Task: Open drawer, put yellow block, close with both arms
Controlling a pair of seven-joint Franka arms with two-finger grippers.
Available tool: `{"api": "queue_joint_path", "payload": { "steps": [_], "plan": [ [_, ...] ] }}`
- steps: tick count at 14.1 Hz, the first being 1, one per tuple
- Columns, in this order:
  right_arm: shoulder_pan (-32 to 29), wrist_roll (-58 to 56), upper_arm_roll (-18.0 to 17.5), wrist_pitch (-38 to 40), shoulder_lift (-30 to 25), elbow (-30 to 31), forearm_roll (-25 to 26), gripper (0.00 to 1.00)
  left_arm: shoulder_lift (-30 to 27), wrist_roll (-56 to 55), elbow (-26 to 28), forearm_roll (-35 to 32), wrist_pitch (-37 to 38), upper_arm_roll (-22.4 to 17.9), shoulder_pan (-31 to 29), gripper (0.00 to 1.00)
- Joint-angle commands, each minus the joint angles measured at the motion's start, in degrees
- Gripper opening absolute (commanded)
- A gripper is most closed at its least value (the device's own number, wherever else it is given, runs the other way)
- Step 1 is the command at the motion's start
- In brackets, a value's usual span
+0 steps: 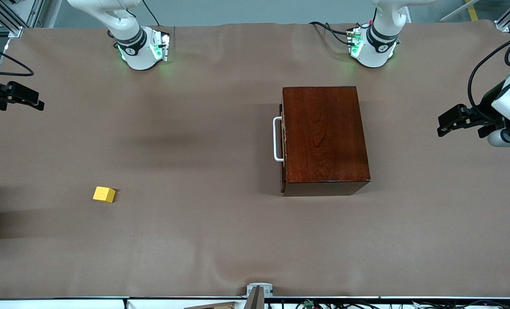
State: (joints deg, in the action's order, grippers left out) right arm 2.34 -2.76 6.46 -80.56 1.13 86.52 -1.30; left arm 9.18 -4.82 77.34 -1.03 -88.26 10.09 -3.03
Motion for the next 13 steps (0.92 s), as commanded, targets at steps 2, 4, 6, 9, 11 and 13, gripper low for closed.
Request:
{"api": "queue_joint_path", "payload": {
  "steps": [2,4,6,9,11,13],
  "plan": [
    [-0.1,0.1,-0.2,0.0,-0.9,0.8,0.3,1.00,-1.4,-0.3,1.4,0.2,-0.2,0.3,-0.5,1.00],
    [-0.1,0.1,-0.2,0.0,-0.9,0.8,0.3,1.00,-1.4,-0.4,1.4,0.2,-0.2,0.3,-0.4,1.00],
    [-0.1,0.1,-0.2,0.0,-0.9,0.8,0.3,1.00,-1.4,-0.3,1.4,0.2,-0.2,0.2,-0.6,1.00],
    [-0.2,0.1,-0.2,0.0,-0.9,0.8,0.3,1.00,-1.3,-0.5,1.2,0.2,-0.3,0.1,-0.2,1.00],
    [-0.2,0.1,-0.2,0.0,-0.9,0.8,0.3,1.00,-1.0,-1.3,1.2,0.3,-0.2,0.5,0.1,1.00],
    [-0.1,0.1,-0.2,0.0,-0.9,0.8,0.3,1.00,-0.5,-2.8,1.2,0.6,-0.2,0.7,0.4,1.00]
  ]
}}
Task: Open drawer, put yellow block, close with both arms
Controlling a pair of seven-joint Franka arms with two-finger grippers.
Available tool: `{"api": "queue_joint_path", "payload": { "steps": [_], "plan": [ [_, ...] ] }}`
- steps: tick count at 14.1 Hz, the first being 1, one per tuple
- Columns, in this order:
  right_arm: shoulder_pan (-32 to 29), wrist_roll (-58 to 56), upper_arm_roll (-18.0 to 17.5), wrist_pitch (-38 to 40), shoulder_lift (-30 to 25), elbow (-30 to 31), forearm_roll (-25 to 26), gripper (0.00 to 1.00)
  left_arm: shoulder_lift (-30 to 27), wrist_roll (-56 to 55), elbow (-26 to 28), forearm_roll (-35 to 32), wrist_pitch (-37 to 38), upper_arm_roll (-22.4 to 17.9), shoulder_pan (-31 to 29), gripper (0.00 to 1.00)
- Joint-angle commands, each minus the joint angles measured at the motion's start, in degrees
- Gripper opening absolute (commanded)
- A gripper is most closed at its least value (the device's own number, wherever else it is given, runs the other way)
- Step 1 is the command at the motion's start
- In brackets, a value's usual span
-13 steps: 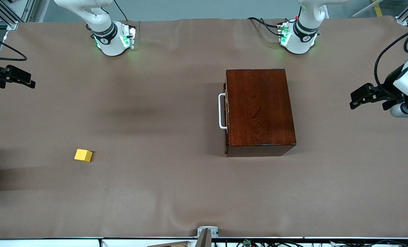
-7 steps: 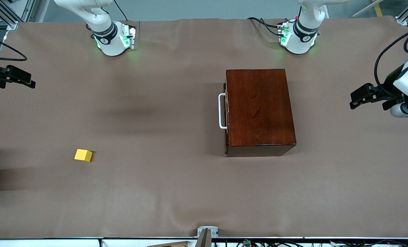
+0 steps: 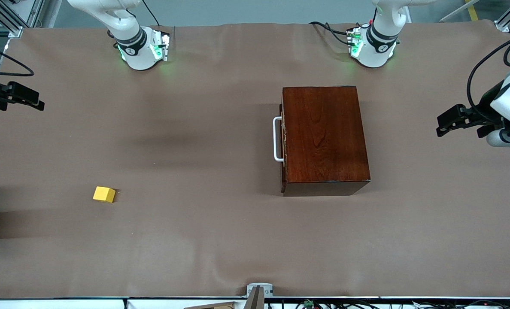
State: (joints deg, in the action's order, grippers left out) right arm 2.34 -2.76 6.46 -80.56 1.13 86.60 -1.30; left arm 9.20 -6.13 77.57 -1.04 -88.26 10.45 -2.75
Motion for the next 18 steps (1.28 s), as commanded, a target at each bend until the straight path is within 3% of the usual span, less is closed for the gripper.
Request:
{"api": "queue_joint_path", "payload": {
  "steps": [1,4,6,9,14,18],
  "plan": [
    [-0.2,0.1,-0.2,0.0,-0.9,0.8,0.3,1.00,0.3,-0.6,0.9,0.5,-0.2,0.7,0.4,1.00],
    [-0.1,0.1,-0.2,-0.3,-0.8,0.8,0.3,1.00,1.9,-1.7,0.7,0.9,-0.2,6.1,1.0,1.00],
    [-0.2,0.1,-0.2,-0.5,-0.8,1.3,0.3,1.00,3.4,-5.0,0.0,0.9,-0.2,8.9,4.7,1.00],
    [-0.2,0.1,-0.2,-0.5,-0.8,1.3,0.3,1.00,6.8,-20.5,-2.0,1.0,-0.9,9.0,14.5,1.00],
    [-0.2,0.1,-0.2,-0.5,-0.8,1.3,0.3,1.00,13.6,-40.7,-4.1,0.9,-8.5,8.7,29.3,1.00],
    [-0.3,0.1,-0.2,-0.5,-0.8,1.4,0.3,1.00,20.0,-47.0,-4.2,0.2,-13.2,7.1,36.8,1.00]
  ]
}}
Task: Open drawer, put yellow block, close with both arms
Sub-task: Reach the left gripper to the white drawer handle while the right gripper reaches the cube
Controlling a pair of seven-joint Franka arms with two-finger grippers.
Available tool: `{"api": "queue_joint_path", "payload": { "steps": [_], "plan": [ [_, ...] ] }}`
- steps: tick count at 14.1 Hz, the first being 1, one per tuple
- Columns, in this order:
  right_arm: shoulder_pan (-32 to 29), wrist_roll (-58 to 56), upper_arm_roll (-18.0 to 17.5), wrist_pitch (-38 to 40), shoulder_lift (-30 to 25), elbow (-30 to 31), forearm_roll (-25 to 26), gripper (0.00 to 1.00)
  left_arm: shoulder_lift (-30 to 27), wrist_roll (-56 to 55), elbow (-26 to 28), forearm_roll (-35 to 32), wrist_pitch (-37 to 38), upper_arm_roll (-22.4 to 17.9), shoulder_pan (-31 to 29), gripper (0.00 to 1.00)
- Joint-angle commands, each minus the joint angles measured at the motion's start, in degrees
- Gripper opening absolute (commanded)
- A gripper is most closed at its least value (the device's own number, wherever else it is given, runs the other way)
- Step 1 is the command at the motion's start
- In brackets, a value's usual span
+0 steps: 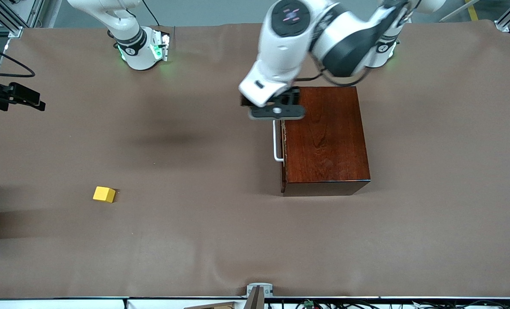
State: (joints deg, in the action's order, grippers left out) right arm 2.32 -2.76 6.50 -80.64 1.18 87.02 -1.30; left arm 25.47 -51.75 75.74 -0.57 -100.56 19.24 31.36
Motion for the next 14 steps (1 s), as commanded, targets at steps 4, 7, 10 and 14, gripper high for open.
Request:
{"api": "queue_joint_path", "payload": {
  "steps": [4,7,10,14],
  "plan": [
    [-0.3,0.1,-0.3,-0.4,-0.8,1.0,0.3,1.00,8.0,-0.7,-2.3,-7.6,-1.3,-6.4,10.4,1.00],
    [-0.4,0.1,-0.3,-0.5,-0.8,1.3,0.3,1.00,11.5,0.3,-2.2,-13.8,-0.8,-6.3,11.6,1.00],
    [-0.4,0.1,-0.2,-0.9,-0.7,1.6,0.3,1.00,13.5,4.2,-1.8,-17.9,-0.6,-6.4,11.5,1.00],
    [-1.4,-0.5,-0.2,-4.8,2.3,2.7,0.3,1.00,14.6,6.3,-1.7,-19.7,-0.6,-6.4,10.8,1.00]
  ]
}}
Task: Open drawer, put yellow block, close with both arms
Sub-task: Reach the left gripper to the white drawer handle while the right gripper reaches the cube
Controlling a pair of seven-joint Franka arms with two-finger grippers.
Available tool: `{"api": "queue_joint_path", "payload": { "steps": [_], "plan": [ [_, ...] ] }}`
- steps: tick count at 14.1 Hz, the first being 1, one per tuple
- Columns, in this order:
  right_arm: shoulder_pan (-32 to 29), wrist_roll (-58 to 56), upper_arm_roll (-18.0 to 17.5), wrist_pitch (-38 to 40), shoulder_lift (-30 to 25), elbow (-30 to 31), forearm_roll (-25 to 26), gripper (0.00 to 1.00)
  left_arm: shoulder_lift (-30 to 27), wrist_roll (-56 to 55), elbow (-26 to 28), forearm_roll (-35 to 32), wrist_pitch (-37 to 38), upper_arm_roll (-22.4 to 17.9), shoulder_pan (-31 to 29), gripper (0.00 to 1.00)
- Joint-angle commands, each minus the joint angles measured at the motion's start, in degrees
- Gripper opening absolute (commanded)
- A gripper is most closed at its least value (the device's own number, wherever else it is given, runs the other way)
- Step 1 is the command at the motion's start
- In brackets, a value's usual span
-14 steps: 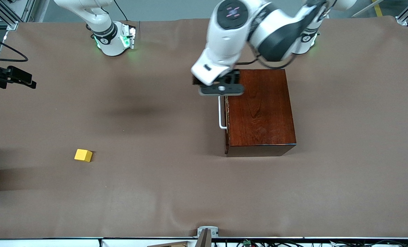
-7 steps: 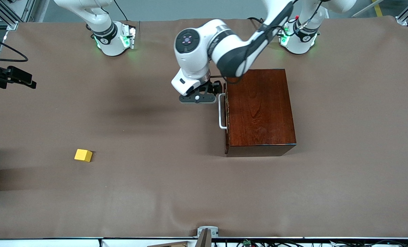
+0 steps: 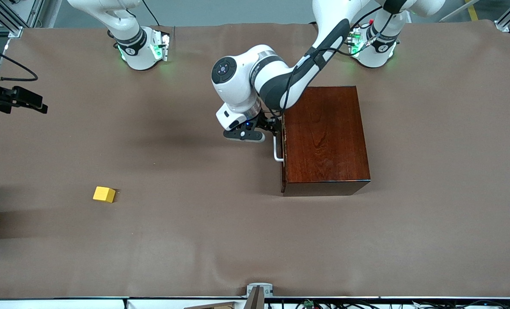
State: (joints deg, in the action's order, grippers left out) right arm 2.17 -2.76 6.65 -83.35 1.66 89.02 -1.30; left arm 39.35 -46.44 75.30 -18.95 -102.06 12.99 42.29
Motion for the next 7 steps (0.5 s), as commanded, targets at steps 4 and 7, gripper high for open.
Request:
{"api": "queue_joint_path", "payload": {
  "steps": [4,7],
  "plan": [
    [-3.6,-2.9,-0.2,-11.4,11.5,0.6,0.5,1.00,2.0,-1.5,-1.2,-1.0,0.9,-0.2,-1.5,1.00],
    [-3.9,-3.6,-0.2,-21.0,20.5,0.5,0.4,1.00,2.7,-2.6,-1.2,-0.7,0.7,-0.2,-1.6,1.00]
  ]
}}
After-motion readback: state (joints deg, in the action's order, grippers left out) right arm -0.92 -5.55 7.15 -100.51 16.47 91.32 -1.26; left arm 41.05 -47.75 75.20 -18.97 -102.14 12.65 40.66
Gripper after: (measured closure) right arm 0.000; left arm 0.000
